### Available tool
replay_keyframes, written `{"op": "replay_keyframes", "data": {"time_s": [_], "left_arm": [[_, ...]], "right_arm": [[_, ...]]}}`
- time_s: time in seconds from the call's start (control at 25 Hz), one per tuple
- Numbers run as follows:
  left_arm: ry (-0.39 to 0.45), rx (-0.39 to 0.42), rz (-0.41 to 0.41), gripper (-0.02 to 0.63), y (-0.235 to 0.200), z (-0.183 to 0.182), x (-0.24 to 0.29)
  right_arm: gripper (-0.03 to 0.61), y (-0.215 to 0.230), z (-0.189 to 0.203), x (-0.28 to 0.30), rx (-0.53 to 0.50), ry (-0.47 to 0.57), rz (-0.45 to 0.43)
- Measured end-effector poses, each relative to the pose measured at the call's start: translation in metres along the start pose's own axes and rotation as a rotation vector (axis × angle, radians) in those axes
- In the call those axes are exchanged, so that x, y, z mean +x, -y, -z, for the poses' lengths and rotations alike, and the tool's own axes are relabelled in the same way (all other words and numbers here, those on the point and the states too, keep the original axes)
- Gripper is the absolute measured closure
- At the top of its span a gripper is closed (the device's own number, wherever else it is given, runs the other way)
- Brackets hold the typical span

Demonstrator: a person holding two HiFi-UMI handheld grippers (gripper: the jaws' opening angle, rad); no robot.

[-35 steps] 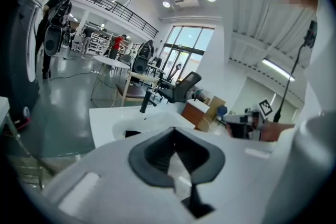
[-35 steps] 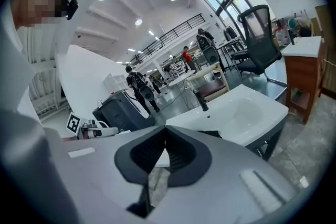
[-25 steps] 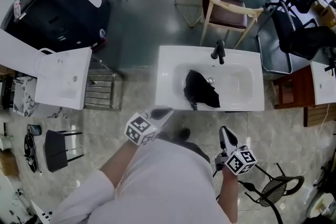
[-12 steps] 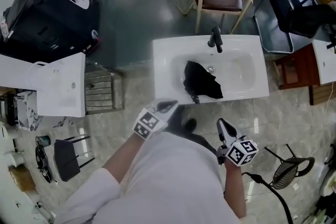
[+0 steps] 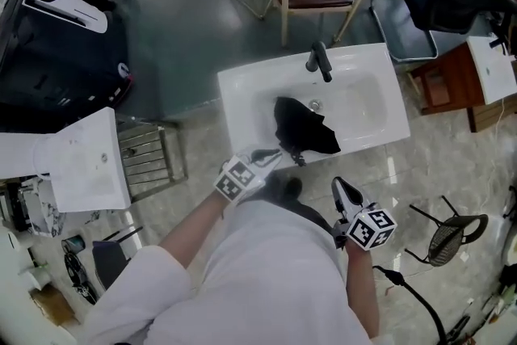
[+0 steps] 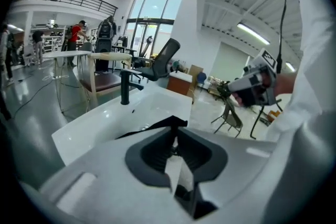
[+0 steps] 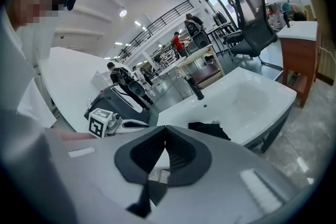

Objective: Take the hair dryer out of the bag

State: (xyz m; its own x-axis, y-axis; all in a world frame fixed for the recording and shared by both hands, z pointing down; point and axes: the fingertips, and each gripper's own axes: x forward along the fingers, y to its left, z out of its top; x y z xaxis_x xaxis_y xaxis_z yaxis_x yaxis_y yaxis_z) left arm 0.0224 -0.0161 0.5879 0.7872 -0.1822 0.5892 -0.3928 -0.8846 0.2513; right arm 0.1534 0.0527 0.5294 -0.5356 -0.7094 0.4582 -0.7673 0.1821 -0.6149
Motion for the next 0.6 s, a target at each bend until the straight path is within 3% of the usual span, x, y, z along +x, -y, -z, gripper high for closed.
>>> {"op": "replay_keyframes", "data": {"time_s": [0.2, 0.6], "left_arm": [[-0.079, 0.055, 0.089, 0.565, -0.014, 0.016, 0.035], [-0.235, 0.165, 0.183, 0.531, -0.039, 0.063, 0.088]], "right_arm": [[0.572, 0.008, -0.005, 0.017, 0.021, -0.005, 0.037], [0.572, 0.014, 0.005, 0.023, 0.087, -0.017, 0.126]]}}
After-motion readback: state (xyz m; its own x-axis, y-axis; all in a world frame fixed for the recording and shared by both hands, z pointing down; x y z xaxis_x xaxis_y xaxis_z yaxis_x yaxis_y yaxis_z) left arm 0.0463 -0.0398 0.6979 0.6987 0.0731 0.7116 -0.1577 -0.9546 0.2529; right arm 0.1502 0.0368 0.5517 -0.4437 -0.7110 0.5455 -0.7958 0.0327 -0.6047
